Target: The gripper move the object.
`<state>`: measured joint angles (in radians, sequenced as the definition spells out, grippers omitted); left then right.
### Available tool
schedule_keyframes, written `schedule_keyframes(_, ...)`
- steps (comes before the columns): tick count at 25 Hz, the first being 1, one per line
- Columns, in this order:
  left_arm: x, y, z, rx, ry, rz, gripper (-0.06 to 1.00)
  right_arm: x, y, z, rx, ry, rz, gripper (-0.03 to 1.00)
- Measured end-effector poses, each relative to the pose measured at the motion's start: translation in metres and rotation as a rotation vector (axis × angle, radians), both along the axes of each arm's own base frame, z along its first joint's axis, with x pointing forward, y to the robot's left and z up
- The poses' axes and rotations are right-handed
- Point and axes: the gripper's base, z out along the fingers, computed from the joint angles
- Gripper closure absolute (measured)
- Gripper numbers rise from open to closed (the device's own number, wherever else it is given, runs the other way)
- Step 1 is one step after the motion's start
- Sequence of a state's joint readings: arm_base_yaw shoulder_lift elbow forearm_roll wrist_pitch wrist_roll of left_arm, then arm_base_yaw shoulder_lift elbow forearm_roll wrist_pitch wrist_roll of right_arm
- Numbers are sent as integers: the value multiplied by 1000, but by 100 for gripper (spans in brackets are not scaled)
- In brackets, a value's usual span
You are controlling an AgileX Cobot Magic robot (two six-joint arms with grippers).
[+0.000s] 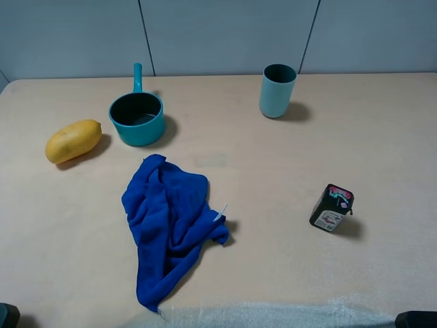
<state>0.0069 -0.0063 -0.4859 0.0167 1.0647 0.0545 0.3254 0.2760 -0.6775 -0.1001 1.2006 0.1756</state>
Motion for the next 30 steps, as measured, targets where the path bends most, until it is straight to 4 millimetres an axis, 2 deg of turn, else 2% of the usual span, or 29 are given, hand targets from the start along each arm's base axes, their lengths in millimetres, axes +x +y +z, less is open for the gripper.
schedule_keyframes(9, 0, 0, 0, 0, 0, 0, -2, -36, -7, -22, 53, -229, -221, 27)
schedule_keyframes(14, 0, 0, 0, 0, 0, 0, -2, -31, -4, -34, 30, -224, -221, 27)
schedule_keyframes(20, 0, 0, 0, 0, 0, 0, -2, -24, -2, -38, -24, -260, -157, 27)
schedule_keyframes(30, 0, 0, 0, 0, 0, 0, -2, -24, -2, -38, -31, -263, -150, 27)
